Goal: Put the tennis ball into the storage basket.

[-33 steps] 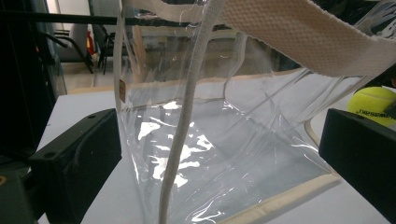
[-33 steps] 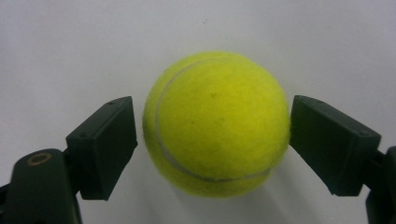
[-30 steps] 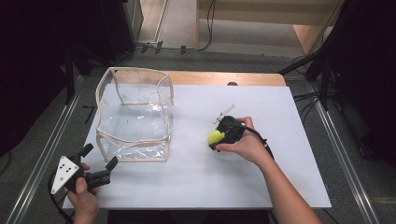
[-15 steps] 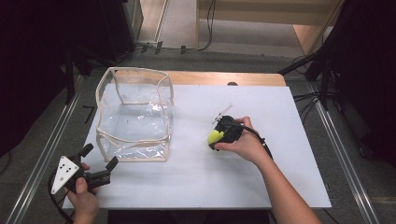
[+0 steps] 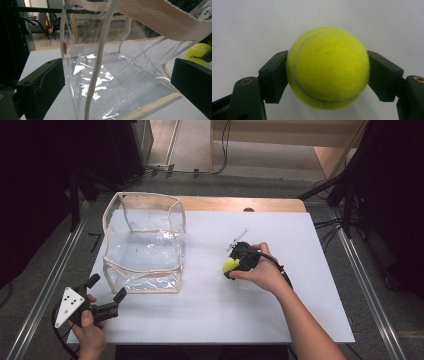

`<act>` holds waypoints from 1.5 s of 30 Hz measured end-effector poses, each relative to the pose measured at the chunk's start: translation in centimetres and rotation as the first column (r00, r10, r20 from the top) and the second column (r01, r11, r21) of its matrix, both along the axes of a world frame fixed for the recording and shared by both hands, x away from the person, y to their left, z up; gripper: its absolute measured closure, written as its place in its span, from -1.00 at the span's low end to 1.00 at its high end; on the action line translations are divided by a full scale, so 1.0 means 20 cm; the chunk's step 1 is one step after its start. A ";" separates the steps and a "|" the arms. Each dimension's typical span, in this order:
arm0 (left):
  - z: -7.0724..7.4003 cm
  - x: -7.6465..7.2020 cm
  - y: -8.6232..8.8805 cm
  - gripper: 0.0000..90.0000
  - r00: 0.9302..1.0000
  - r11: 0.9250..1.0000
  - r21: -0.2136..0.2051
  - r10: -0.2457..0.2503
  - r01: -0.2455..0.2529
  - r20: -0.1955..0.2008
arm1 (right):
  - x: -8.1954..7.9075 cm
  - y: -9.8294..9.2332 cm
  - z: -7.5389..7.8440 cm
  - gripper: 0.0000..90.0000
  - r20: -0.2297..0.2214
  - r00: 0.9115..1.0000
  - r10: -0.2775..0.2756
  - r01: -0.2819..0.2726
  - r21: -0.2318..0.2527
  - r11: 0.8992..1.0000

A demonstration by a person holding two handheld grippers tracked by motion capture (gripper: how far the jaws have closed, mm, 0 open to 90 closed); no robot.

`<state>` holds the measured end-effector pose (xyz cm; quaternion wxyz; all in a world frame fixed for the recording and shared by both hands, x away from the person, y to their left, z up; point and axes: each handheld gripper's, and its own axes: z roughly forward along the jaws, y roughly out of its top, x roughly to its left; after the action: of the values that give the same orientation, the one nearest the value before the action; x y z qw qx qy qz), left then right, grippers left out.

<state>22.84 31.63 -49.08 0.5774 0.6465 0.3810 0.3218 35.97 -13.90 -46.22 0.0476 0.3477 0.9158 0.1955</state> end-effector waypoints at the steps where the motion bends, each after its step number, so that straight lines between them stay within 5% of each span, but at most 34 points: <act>1: 0.00 0.00 0.00 -1.00 1.000 1.000 0.000 0.000 0.000 0.000 | 0.00 0.00 0.01 -0.49 -0.004 1.000 -0.001 0.001 -0.003 1.000; 45: 0.00 0.00 0.00 -1.00 1.000 1.000 -0.002 -0.005 0.005 -0.002 | 0.01 0.09 0.23 -0.48 -0.001 0.996 0.094 -0.094 -0.010 0.996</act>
<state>22.89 31.61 -49.11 0.5783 0.6472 0.3803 0.3195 36.13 -12.03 -41.70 0.0397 0.3040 0.9321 0.1930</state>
